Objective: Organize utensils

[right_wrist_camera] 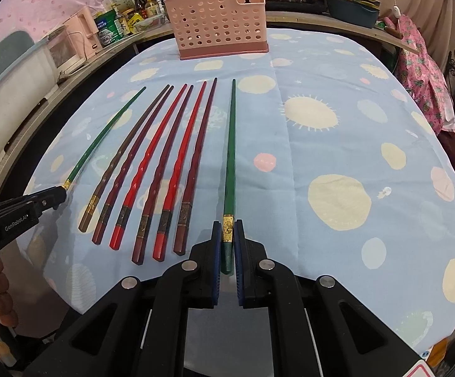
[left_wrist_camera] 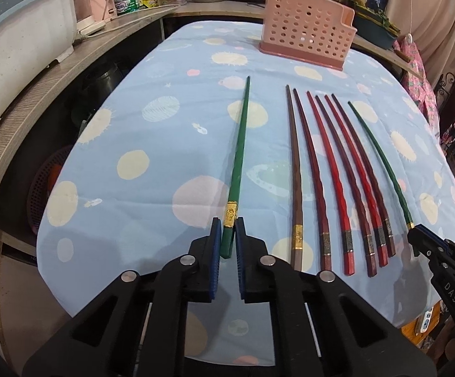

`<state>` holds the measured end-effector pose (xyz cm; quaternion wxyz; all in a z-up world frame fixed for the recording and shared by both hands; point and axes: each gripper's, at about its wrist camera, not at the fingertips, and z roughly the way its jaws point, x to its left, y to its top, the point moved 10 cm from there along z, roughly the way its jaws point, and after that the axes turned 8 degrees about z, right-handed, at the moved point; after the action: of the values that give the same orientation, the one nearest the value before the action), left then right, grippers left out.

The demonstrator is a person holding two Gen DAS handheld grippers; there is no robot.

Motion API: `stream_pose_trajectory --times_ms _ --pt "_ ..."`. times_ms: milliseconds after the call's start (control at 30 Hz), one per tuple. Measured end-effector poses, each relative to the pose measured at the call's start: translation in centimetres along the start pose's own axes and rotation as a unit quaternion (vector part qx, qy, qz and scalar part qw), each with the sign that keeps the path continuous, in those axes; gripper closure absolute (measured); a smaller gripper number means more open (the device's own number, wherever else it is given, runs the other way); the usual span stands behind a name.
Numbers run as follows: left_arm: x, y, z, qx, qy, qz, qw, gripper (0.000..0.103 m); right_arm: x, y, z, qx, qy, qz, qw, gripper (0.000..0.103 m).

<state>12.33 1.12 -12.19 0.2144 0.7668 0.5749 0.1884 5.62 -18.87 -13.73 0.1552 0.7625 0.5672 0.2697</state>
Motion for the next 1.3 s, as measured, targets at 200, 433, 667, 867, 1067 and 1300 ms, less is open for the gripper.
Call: stream_pose_trajectory --times_ms 200,433,667,867,1067,1300 --pt "0.8 1.5 -2.0 -0.020 -0.005 -0.015 0.9997 0.094 -0.6 1.9 -2.0 -0.024 0.003 0.011 1.000 0.096" --pt "2.0 4.6 -4.9 -0.052 -0.019 -0.036 0.9978 0.094 -1.1 6.1 -5.4 -0.071 0.014 0.023 0.997 0.096" --pt "3.2 9.7 -7.9 -0.103 -0.012 -0.037 0.9939 0.096 -1.3 11.2 -8.3 -0.121 0.023 0.026 0.992 0.096" --pt "3.9 14.5 -9.6 -0.141 -0.004 -0.036 0.9894 0.097 -1.3 15.9 -9.7 -0.157 0.033 0.029 0.987 0.096" --pt "4.0 18.4 -10.2 -0.162 0.001 -0.034 0.9862 0.097 -0.9 20.1 -10.1 -0.183 0.043 0.033 0.982 0.096" --pt "3.5 23.0 -10.7 -0.180 -0.007 -0.032 0.9831 0.097 -0.9 24.2 -9.9 -0.199 0.056 0.050 0.977 0.096"
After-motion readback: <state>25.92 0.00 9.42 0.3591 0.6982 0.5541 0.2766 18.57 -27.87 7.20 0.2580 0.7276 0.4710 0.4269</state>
